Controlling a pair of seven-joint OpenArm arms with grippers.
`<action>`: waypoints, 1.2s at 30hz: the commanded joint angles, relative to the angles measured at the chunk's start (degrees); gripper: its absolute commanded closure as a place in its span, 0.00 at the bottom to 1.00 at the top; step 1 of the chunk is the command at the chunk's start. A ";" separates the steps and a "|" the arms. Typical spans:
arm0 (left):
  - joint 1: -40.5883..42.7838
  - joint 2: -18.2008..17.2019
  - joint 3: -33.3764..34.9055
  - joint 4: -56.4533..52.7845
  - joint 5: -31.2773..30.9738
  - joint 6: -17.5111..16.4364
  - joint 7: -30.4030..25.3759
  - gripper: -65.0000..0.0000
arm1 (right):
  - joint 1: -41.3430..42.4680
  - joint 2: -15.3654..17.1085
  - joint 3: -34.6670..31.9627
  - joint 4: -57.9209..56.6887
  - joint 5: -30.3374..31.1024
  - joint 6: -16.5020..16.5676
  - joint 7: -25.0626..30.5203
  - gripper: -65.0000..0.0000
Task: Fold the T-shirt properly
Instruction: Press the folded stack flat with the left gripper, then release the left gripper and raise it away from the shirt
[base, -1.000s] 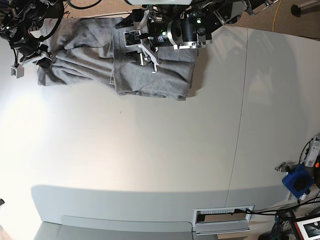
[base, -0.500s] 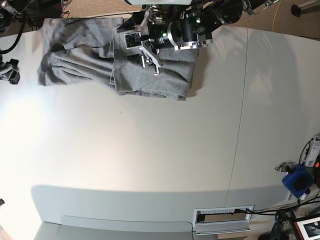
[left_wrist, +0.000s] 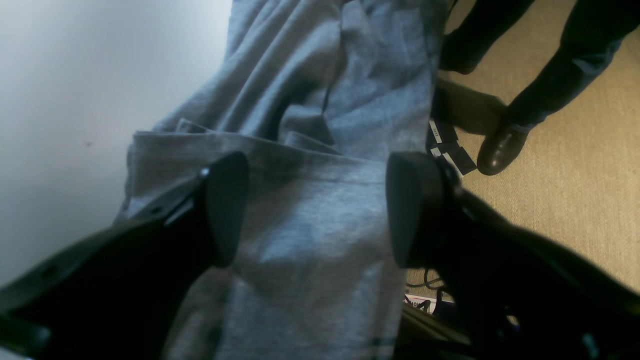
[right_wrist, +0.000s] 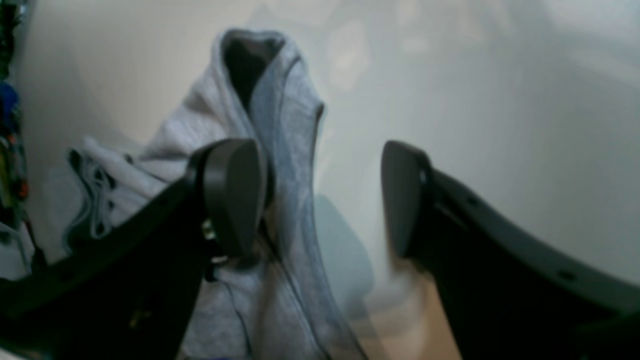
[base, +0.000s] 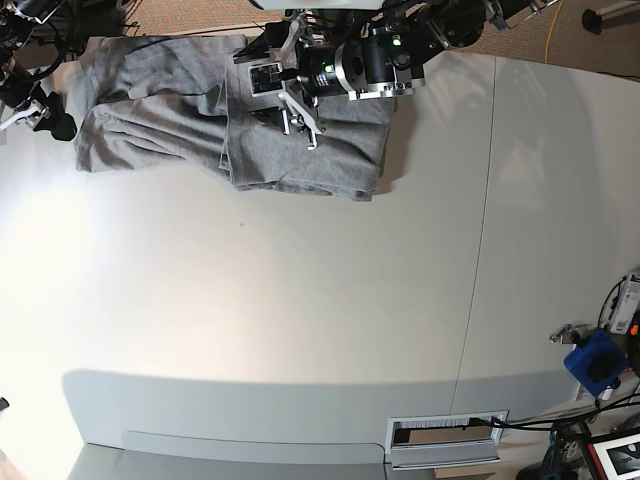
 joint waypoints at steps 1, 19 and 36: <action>-0.31 0.17 -0.11 1.03 -0.44 0.20 -1.68 0.34 | -0.35 -0.02 -0.17 -0.11 -2.47 -0.53 -2.97 0.41; -0.31 0.17 -0.11 1.03 -0.42 0.22 -1.68 0.34 | -0.68 -1.20 -0.92 -0.11 1.86 -0.53 -2.97 0.41; -0.33 0.33 -0.11 1.16 3.93 6.93 -1.66 0.37 | -0.66 -1.18 -16.41 -0.11 1.86 -0.53 -2.97 0.42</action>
